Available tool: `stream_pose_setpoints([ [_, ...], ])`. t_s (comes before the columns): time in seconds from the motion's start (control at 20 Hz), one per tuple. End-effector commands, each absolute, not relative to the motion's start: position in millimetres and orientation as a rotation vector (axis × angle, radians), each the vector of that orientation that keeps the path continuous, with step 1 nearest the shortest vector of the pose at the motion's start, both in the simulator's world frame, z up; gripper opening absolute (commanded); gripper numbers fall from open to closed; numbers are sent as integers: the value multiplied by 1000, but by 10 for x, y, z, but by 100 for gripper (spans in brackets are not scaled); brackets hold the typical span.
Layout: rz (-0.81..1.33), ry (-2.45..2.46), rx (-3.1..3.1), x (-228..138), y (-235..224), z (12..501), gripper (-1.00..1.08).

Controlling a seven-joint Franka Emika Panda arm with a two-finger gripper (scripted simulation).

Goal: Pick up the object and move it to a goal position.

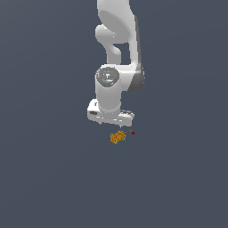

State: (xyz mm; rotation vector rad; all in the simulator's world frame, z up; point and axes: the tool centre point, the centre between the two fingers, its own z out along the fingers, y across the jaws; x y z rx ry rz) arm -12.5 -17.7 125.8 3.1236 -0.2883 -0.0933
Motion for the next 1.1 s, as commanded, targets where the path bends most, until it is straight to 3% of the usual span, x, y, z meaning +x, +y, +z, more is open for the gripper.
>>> stream_pose_setpoints([
  [0.0, -89, -366, 3116, -122, -134, 1222, 100],
  [1.05, -38, -1155, 2918, -122, 264, 864, 100],
])
